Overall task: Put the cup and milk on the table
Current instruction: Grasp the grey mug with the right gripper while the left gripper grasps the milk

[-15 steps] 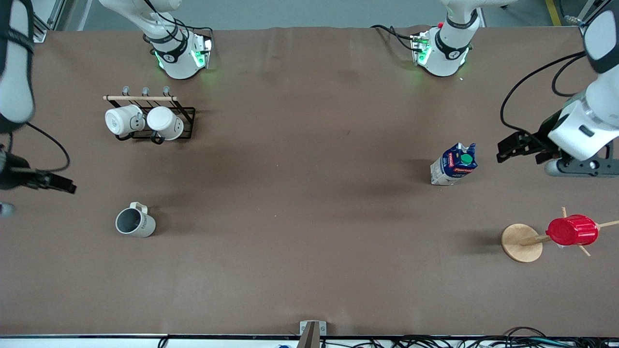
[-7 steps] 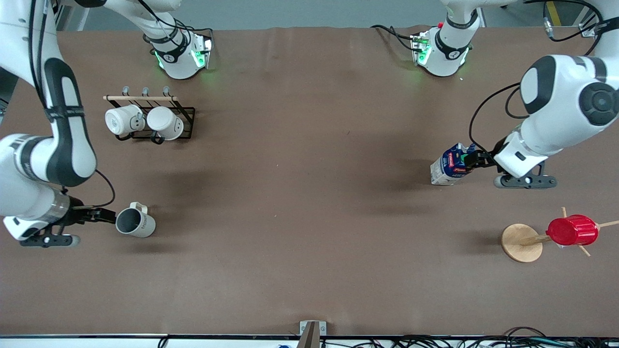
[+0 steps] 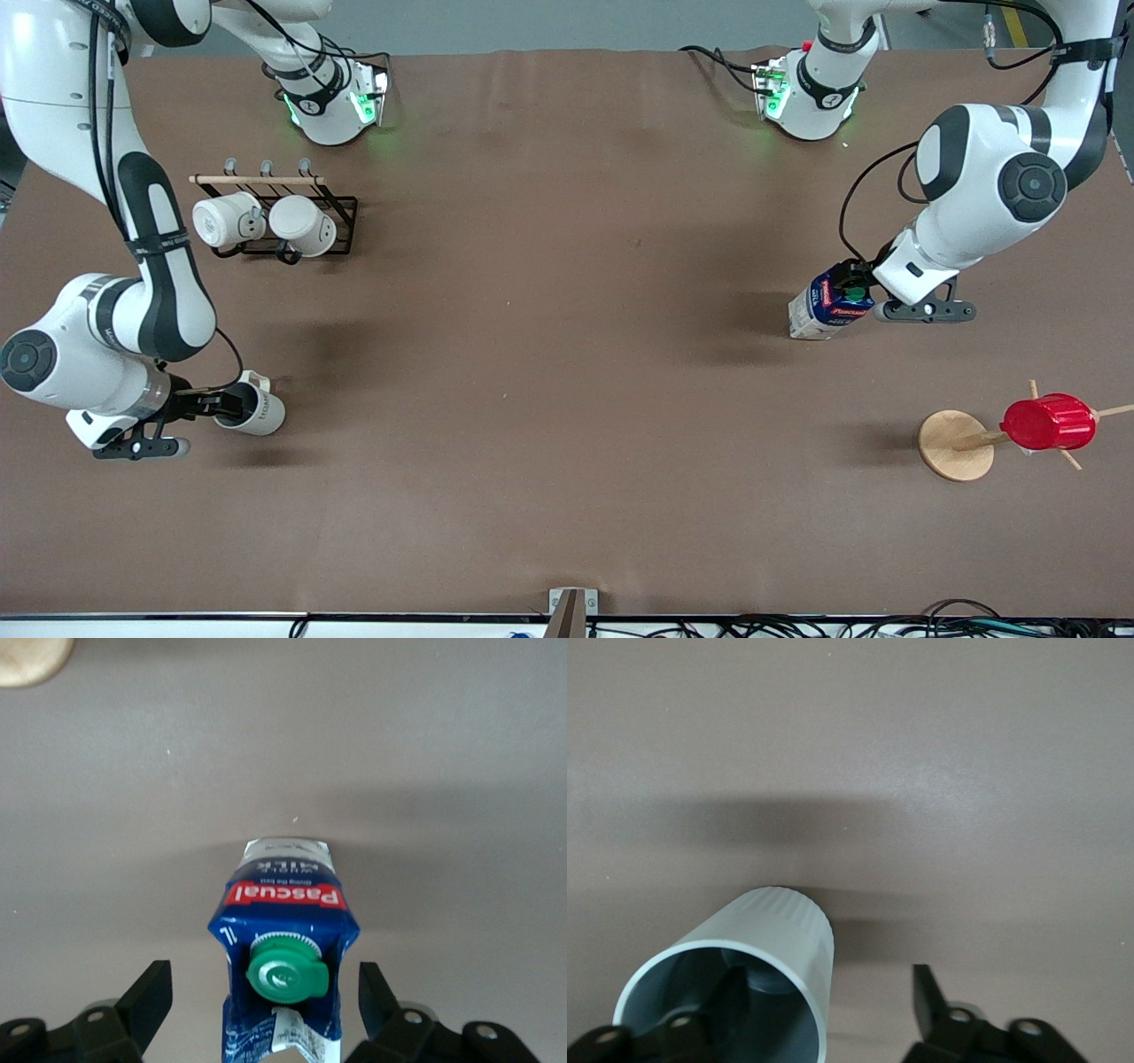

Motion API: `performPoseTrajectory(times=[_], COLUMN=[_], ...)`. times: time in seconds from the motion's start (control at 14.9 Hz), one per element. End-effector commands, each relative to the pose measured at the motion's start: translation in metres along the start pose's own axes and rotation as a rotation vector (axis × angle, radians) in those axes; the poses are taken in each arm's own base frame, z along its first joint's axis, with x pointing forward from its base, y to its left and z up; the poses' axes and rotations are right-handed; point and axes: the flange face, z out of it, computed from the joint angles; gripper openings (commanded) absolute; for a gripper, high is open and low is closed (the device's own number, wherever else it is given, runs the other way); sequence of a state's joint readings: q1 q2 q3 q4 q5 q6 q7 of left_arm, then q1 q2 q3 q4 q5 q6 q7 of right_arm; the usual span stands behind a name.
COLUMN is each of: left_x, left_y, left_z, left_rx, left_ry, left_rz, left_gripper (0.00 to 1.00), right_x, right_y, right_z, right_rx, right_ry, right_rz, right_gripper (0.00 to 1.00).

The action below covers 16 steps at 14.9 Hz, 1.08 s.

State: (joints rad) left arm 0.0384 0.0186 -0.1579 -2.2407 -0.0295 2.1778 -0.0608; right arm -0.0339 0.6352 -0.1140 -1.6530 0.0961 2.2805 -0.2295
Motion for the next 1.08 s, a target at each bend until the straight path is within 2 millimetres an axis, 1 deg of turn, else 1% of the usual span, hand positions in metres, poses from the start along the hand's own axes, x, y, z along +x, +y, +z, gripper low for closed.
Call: performPoseTrajectory(times=[0.0,0.07,0.27,0.34,0.4,0.54,0.61,0.67,0.74,0.81,0.87,0.94,1.01], left_x=[-0.014,-0.016,-0.014,-0.013,-0.011,-0.008,-0.006,-0.006,-0.005,-0.006,-0.006,-0.006,-0.005], left_y=[-0.001,-0.001,-0.001,0.0,0.0,0.004,0.004,0.004,0.004,0.004,0.004,0.004,0.004], left_z=[0.006,0.011,0.019,0.019,0.018,0.022,0.022,0.022,0.023,0.025,0.025,0.026,0.025], left_rx=[0.019,0.019,0.016,0.016,0.014,0.012,0.011,0.011,0.011,0.011,0.01,0.01,0.01], left_ry=[0.025,0.033,0.042,0.042,0.055,0.059,0.059,0.059,0.058,0.055,0.055,0.052,0.053], left_rz=[0.021,0.023,0.024,0.026,0.024,0.032,0.032,0.032,0.031,0.032,0.032,0.03,0.032], left_gripper=[0.93,0.93,0.93,0.93,0.93,0.94,0.94,0.93,0.93,0.88,0.76,0.6,0.49], right_x=[-0.004,-0.004,-0.004,-0.002,0.0,-0.002,-0.001,-0.001,-0.002,-0.006,-0.01,-0.014,-0.021], right_y=[-0.008,-0.008,-0.009,-0.011,-0.018,-0.044,-0.071,-0.105,-0.14,-0.177,-0.215,-0.252,-0.297], right_z=[0.0,0.0,-0.001,-0.006,-0.016,-0.053,-0.069,-0.086,-0.098,-0.103,-0.105,-0.108,-0.113], right_rx=[0.012,0.015,0.013,0.012,0.013,0.032,0.048,0.062,0.073,0.084,0.091,0.085,0.074], right_ry=[0.012,0.011,0.006,0.014,0.02,0.001,-0.001,0.012,0.016,0.007,0.001,0.003,0.013], right_rz=[-0.013,-0.011,-0.021,-0.054,-0.097,-0.134,-0.154,-0.141,-0.115,-0.075,-0.027,0.02,0.07], right_gripper=[0.1,0.02,0.0,0.0,0.0,0.0,0.0,0.0,0.0,0.0,0.0,0.0,0.0])
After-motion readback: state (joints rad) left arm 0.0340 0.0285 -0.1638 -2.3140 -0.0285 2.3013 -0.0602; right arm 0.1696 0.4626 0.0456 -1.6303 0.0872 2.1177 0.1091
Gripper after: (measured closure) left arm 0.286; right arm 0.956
